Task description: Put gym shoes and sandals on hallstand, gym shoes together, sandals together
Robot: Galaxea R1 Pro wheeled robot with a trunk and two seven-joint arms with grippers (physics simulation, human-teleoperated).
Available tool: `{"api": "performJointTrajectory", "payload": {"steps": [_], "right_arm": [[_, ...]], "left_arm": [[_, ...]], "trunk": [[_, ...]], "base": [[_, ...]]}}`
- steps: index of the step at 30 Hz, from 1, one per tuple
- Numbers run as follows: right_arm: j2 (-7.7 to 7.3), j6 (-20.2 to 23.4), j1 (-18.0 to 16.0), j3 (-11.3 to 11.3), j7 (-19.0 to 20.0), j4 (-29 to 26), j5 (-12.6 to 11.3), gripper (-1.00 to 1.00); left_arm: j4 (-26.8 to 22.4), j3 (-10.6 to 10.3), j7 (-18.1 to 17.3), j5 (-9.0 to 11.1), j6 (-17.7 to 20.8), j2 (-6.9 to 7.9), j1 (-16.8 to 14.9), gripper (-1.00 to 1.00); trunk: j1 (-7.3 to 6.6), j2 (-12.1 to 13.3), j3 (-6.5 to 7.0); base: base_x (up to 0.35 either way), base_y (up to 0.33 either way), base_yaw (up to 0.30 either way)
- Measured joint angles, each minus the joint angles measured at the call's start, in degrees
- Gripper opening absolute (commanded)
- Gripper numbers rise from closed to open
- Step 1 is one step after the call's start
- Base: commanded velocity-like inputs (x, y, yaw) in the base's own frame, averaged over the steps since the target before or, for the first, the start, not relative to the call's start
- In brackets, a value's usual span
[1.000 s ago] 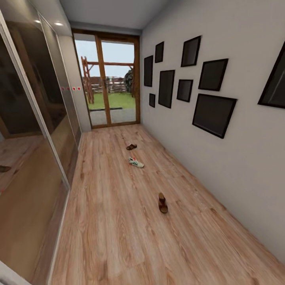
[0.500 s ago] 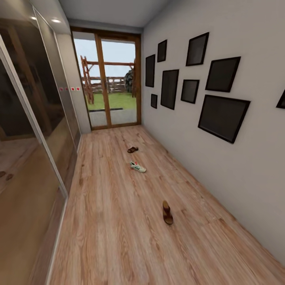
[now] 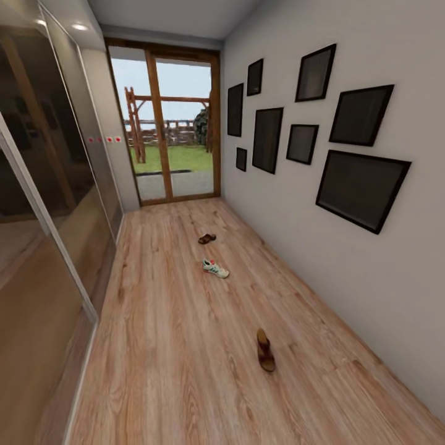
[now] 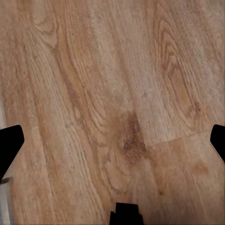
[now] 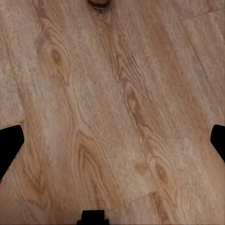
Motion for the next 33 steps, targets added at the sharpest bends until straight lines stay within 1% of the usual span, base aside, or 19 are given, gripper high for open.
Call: {"api": "performJointTrajectory", "payload": {"steps": [7,18,27,33], "right_arm": [[0.0,0.0,0.0,0.0,0.0,-0.1,0.0,1.0],[0.0,0.0,0.0,-0.1,0.0,-0.2,0.0,1.0],[0.0,0.0,0.0,-0.1,0.0,-0.1,0.0,1.0],[0.0,0.0,0.0,-0.1,0.0,-0.1,0.0,1.0]], "left_arm": [[0.0,0.0,0.0,0.0,0.0,0.0,0.0,1.0],[0.0,0.0,0.0,0.1,0.0,0.0,0.0,1.0],[0.0,0.0,0.0,0.1,0.0,0.0,0.0,1.0],[0.0,0.0,0.0,0.1,0.0,0.0,0.0,1.0]], "trunk": [[0.0,0.0,-0.04],[0.0,0.0,-0.56],[0.0,0.0,-0.68],[0.0,0.0,-0.69]], "base": [[0.337,0.0,0.033],[0.337,0.0,0.154],[0.337,0.005,0.027],[0.336,0.076,0.002]]}}
